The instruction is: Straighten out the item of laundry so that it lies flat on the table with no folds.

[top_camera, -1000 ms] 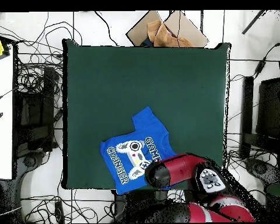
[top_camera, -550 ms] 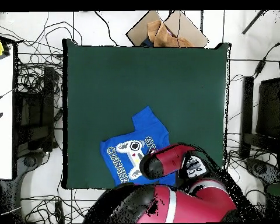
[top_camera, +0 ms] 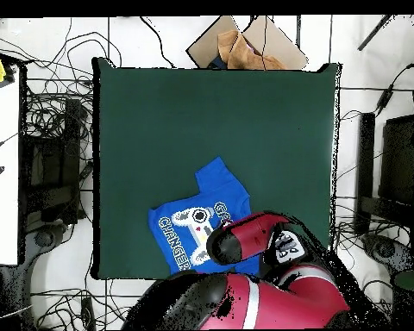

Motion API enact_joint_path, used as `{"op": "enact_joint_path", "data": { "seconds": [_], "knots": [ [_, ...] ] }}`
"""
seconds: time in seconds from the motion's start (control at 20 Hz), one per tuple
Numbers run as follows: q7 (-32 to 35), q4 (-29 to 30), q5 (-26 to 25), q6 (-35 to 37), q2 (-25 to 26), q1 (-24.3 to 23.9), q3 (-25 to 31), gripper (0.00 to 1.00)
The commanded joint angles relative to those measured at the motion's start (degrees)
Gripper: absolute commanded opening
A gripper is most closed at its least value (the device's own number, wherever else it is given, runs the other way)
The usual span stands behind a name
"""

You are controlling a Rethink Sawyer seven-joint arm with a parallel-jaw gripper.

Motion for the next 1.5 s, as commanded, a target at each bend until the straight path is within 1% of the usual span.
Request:
{"op": "enact_joint_path", "data": {
  "seconds": [0.05, 0.25, 0.35, 0.45, 0.55, 0.8, 0.95, 1.1, 1.2, 1.35, 1.45, 1.5],
  "knots": [
    [-0.45, -10.35, 2.27, -1.54, 2.24, -1.66, 3.48, 0.0],
    [-1.19, -9.93, 3.51, 0.72, 0.63, -1.17, 3.73, 0.0],
    [0.69, -11.17, 2.39, -1.26, 1.29, 0.68, 1.84, 0.0],
    [2.1, -13.16, 1.56, -4.01, 3.29, 1.12, 1.03, 0.0],
    [1.84, -13.85, 1.67, -5.17, 4.41, 0.23, 1.84, 0.0],
    [-0.36, -11.62, 3.75, -2.49, 2.86, -1.79, 4.79, 0.0],
    [-4.11, -9.14, 5.55, 3.63, 0.32, -2.77, 6.27, 0.0],
    [-10.39, -6.18, 7.81, 12.29, -4.29, -4.19, 7.91, 0.0],
    [-14.95, -3.33, 10.59, 17.73, -6.89, -7.55, 11.1, 0.0],
    [-19.7, 0.69, 13.91, 23.06, -10.99, -12.73, 15.65, 0.0],
    [-20.71, 1.67, 14.57, 24.88, -13.27, -13.56, 17.06, 0.0],
    [-20.96, 2.06, 15.68, 26.67, -14.06, -14.12, 18.16, 0.0]
  ]
}}
